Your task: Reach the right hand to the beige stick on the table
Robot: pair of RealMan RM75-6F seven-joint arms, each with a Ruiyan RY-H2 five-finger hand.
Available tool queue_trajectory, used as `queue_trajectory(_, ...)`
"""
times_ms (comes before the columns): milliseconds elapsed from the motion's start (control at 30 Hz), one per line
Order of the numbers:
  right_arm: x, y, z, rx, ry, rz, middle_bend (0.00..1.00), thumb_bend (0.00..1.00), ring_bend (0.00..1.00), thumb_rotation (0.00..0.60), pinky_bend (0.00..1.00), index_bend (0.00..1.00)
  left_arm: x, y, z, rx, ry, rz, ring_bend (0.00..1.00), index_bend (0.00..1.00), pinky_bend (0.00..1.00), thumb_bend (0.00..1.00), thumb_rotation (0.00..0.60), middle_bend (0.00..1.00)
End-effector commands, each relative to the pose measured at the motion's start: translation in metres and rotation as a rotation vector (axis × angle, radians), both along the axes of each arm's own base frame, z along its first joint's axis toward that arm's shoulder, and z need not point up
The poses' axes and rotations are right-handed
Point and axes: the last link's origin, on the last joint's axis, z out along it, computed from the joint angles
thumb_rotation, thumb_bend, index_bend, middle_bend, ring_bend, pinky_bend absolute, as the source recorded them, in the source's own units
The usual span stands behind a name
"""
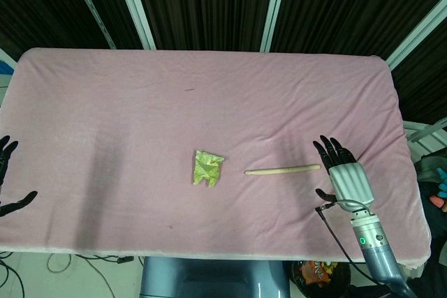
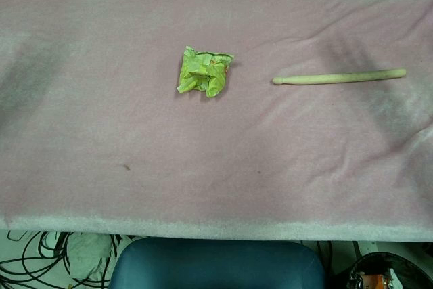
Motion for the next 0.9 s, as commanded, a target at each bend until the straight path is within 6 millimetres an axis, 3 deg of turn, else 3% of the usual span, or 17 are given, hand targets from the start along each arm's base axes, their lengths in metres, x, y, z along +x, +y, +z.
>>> queue_trajectory(33,-0.001,0.001,-0.004,0.014,0.004,-0.006,0.00,0.15,0.00,0.600,0.21,0.00,0.000,0.000,0.001,0.000,-0.003,-0.002,0.00,0.00,0.00,0.01,0.600,0.00)
queue_trajectory(300,0.009,-0.004,-0.011,0.050,-0.038,-0.013,0.00,0.17,0.00,0.600,0.21,0.01,0.001,-0.001,0.001,0.001,-0.013,-0.006,0.00,0.00,0.00,0.01,0.600,0.00)
queue_trajectory(433,0.020,-0.016,-0.021,0.070,-0.055,0.005,0.02,0.21,0.00,0.600,0.21,0.16,0.001,-0.001,0.001,-0.005,-0.011,-0.009,0.00,0.00,0.00,0.01,0.600,0.00)
queue_trajectory(667,0.037,-0.045,-0.056,0.133,-0.003,0.006,0.12,0.27,0.01,0.600,0.21,0.37,0.000,0.000,0.003,-0.001,-0.029,-0.008,0.00,0.00,0.00,0.01,0.600,0.00)
queue_trajectory(900,0.037,-0.061,-0.090,0.163,0.032,-0.043,0.14,0.29,0.02,0.600,0.21,0.43,0.000,0.001,0.003,-0.012,-0.039,-0.006,0.00,0.00,0.00,0.01,0.600,0.00)
